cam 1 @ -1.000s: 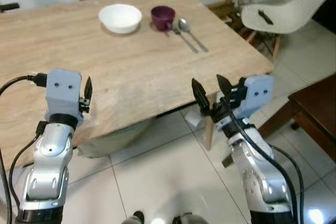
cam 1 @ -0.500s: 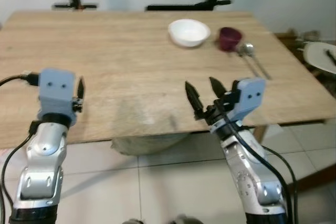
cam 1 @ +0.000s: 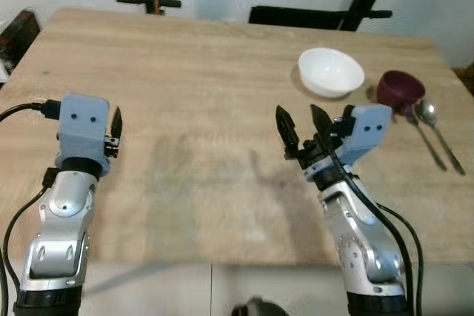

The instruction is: Setting the table

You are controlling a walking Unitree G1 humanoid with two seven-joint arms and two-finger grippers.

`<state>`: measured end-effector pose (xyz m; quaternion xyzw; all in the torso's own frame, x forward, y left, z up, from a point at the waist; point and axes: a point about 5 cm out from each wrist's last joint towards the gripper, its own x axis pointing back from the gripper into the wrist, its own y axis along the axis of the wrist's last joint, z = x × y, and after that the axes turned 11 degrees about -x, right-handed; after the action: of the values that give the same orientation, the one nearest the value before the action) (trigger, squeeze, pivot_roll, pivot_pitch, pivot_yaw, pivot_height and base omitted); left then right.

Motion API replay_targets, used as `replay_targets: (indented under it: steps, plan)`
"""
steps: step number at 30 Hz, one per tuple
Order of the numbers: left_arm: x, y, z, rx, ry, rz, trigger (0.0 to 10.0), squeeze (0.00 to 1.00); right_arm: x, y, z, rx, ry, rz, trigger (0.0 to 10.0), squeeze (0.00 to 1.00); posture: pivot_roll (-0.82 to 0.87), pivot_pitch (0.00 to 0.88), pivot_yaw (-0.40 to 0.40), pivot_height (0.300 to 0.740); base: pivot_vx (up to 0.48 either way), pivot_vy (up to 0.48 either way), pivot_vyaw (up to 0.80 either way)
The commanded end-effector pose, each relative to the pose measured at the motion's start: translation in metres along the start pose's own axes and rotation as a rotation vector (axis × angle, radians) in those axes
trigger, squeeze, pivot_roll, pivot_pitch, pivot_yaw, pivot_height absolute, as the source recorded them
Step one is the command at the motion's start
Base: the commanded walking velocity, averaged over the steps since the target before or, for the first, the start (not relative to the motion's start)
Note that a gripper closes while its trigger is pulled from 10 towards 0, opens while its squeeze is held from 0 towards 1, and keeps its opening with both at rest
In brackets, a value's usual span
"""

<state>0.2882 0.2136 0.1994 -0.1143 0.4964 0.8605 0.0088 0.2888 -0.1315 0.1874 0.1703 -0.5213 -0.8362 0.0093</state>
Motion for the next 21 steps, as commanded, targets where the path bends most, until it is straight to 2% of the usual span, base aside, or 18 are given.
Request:
replay_targets:
  steps: [1, 3, 6, 15, 21]
  plan:
    - [0.002, -0.003, -0.007, 0.001, -0.030, 0.014, 10.0, 0.00, 0.003, -0.004, -0.009, -0.014, -0.042, 0.025, 10.0, 0.00, -0.06, 0.044, 0.011, 0.740, 0.480, 0.000, -0.80]
    - [0.002, -0.003, -0.007, 0.002, -0.032, 0.015, 10.0, 0.00, 0.003, -0.004, -0.009, -0.013, -0.044, 0.024, 10.0, 0.00, -0.06, 0.044, 0.011, 0.740, 0.480, 0.000, -0.80]
    - [0.002, -0.003, -0.009, 0.013, -0.047, 0.018, 10.0, 0.00, 0.002, -0.003, -0.009, -0.009, -0.047, 0.019, 10.0, 0.00, -0.06, 0.044, 0.011, 0.740, 0.341, 0.000, 0.00]
    - [0.011, -0.001, -0.024, 0.050, -0.192, 0.005, 10.0, 0.00, 0.002, -0.002, -0.009, 0.001, -0.048, 0.020, 10.0, 0.00, -0.06, 0.045, 0.011, 0.740, 0.000, 0.000, 0.00]
    - [0.013, 0.000, -0.029, 0.068, -0.240, 0.001, 10.0, 0.00, 0.002, -0.003, -0.009, 0.001, -0.050, 0.021, 10.0, 0.00, -0.06, 0.045, 0.011, 0.740, 0.000, 0.000, 0.00]
